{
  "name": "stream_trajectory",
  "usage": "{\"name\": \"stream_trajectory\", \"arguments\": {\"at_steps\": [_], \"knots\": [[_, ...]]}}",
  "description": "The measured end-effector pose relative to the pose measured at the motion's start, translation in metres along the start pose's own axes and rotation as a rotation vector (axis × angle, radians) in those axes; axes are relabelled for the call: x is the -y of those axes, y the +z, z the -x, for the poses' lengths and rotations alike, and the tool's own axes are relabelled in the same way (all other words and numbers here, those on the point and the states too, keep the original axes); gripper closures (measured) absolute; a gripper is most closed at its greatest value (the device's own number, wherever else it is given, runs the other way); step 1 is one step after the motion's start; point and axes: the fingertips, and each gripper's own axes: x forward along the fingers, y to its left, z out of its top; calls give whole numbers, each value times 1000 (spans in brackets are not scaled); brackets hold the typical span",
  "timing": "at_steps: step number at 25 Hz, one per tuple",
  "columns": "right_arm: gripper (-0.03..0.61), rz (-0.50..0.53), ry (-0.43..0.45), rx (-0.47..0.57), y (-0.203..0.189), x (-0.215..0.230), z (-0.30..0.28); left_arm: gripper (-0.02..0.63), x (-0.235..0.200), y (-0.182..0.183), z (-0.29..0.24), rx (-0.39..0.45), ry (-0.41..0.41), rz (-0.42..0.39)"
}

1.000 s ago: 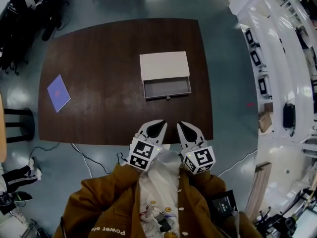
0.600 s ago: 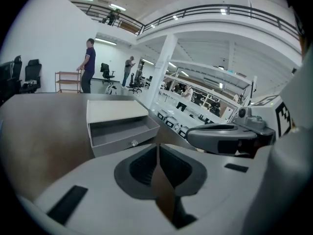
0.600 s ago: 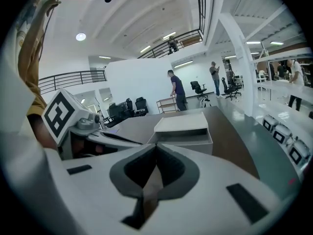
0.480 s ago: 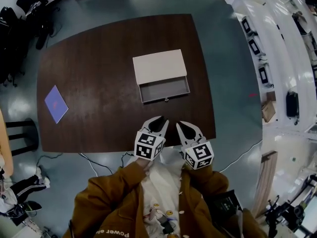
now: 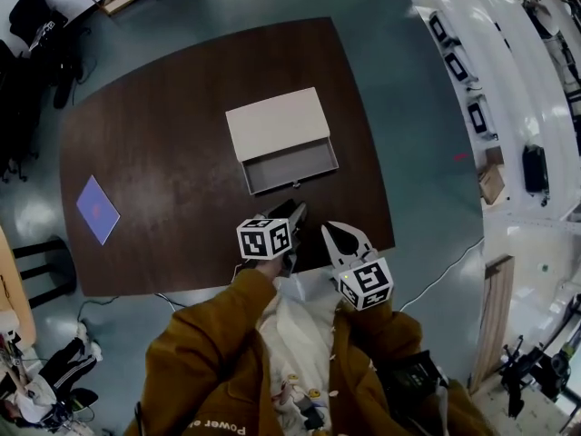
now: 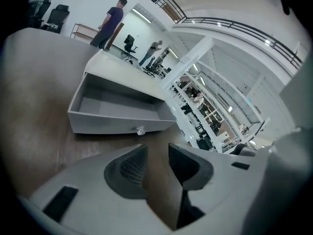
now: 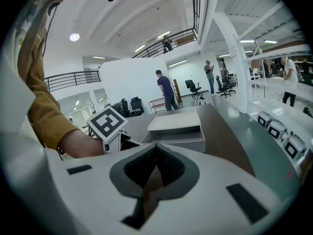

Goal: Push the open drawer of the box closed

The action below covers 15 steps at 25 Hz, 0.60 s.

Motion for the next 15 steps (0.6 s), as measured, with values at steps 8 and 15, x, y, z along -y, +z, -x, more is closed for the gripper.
{"name": "stream_trajectory", "arguments": {"at_steps": [8,15], "knots": [[575,-19,-24,-2,2,10,2,488,-16,16,-24,-20,2,102],[575,-41,-29,-9,-2,11,3,488,-24,22,-40,-44,41,118]]}}
